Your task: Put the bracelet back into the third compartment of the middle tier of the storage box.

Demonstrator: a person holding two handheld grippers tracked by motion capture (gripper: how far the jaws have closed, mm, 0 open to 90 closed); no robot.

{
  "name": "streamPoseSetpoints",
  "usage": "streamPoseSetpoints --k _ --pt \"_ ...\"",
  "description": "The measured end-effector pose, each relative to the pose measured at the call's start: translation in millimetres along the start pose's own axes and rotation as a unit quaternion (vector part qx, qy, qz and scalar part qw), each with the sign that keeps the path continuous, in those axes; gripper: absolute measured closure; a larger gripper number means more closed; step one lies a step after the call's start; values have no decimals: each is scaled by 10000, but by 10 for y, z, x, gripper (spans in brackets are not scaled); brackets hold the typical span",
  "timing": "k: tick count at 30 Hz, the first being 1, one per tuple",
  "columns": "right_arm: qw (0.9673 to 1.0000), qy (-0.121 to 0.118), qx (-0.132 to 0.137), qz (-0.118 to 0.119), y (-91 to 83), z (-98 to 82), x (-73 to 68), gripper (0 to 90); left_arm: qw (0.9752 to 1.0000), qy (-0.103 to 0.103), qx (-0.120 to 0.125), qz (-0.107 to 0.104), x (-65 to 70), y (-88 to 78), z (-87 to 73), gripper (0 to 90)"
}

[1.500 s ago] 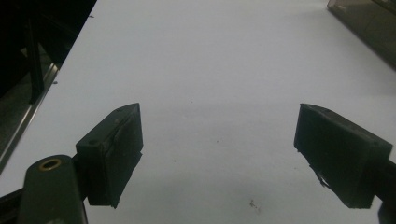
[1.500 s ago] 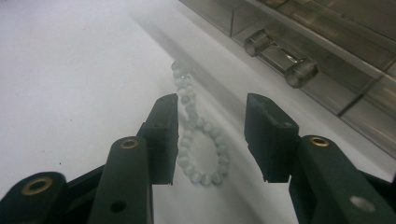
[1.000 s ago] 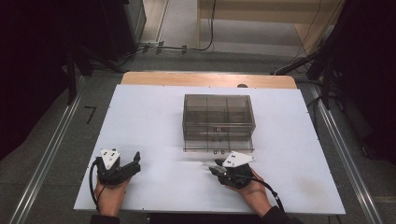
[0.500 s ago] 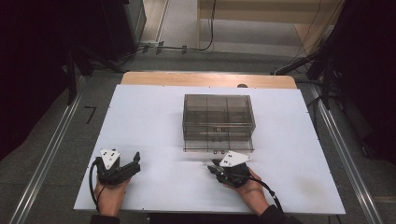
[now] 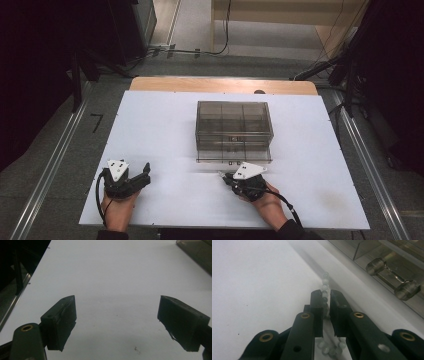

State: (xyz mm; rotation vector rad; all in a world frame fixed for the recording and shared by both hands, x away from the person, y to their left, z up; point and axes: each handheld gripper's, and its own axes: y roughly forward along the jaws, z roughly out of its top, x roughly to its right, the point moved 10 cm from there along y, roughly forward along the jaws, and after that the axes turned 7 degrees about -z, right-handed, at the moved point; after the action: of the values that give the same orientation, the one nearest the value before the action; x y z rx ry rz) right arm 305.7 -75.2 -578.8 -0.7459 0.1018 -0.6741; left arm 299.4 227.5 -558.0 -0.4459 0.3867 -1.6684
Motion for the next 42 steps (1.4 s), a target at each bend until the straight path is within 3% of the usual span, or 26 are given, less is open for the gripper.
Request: streamPoseSetpoints --k 21,34,42 --pt "9999 70 77 71 -55 28 4 827 10000 -23 24 1 -14 -12 7 157" --pt "9986 372 368 26 -420 210 213 828 10000 -28 38 7 -13 -15 12 157" --pt "9977 473 479 -41 -559 281 327 828 10000 -13 19 5 -13 -11 7 157"
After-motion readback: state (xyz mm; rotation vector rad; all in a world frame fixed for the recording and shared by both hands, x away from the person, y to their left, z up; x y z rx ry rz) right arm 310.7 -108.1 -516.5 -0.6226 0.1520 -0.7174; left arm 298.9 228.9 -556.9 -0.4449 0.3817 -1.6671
